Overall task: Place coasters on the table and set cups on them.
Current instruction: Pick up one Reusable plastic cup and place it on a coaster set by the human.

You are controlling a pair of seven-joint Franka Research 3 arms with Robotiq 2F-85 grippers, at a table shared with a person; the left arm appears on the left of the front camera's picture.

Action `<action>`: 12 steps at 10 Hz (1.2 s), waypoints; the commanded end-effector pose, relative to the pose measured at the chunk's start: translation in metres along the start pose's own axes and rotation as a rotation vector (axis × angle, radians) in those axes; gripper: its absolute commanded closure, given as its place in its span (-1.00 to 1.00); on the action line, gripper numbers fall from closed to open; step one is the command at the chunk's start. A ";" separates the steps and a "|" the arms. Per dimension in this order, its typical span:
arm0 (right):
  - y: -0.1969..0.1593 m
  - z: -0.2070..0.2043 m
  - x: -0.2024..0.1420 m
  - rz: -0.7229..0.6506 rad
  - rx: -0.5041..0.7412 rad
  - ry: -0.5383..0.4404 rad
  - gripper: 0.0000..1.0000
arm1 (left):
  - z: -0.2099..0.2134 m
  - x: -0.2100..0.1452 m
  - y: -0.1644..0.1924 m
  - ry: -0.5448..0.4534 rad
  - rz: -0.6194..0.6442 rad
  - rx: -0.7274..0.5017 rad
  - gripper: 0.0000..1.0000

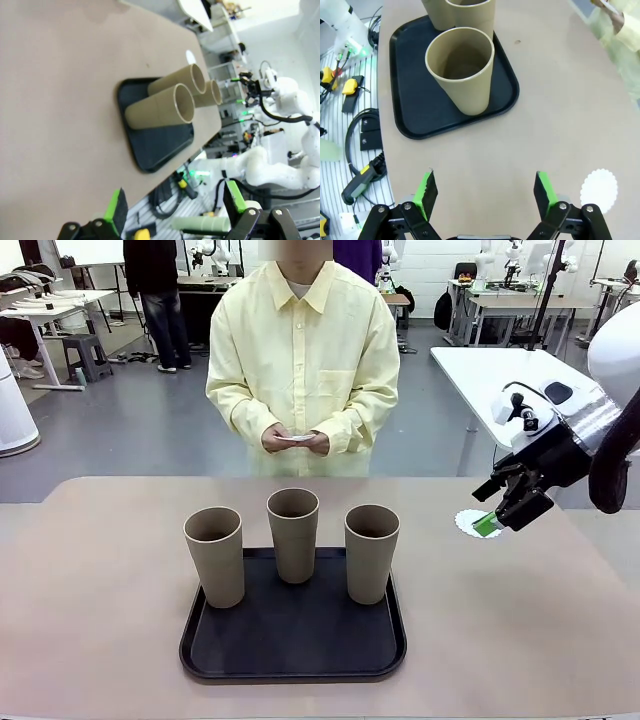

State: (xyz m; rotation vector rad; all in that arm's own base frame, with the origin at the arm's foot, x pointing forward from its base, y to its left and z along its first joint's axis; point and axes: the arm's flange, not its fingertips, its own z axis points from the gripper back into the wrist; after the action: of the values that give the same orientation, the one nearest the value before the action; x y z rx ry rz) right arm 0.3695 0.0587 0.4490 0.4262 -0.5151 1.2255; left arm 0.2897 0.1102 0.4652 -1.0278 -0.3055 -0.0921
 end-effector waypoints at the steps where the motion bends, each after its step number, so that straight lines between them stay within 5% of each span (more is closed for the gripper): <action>1: 0.000 0.000 0.000 0.000 0.001 0.001 -1.00 | 0.000 0.000 -0.001 -0.008 -0.009 -0.015 -1.00; 3: -0.013 -0.006 -0.012 0.244 0.055 -0.332 -1.00 | 0.000 0.000 -0.001 -0.008 -0.009 -0.015 -1.00; 6: -0.033 -0.045 -0.020 0.300 0.095 -0.551 -1.00 | 0.000 0.000 -0.001 -0.008 -0.009 -0.015 -1.00; 12: -0.035 -0.112 -0.041 0.127 0.173 -0.533 -1.00 | 0.000 0.000 -0.001 -0.008 -0.009 -0.015 -1.00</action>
State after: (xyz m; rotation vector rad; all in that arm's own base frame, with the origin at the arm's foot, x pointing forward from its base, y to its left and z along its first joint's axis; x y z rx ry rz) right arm 0.4045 0.0749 0.3267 0.8947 -0.8971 1.3114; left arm 0.2897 0.1099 0.4653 -1.0271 -0.3041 -0.0927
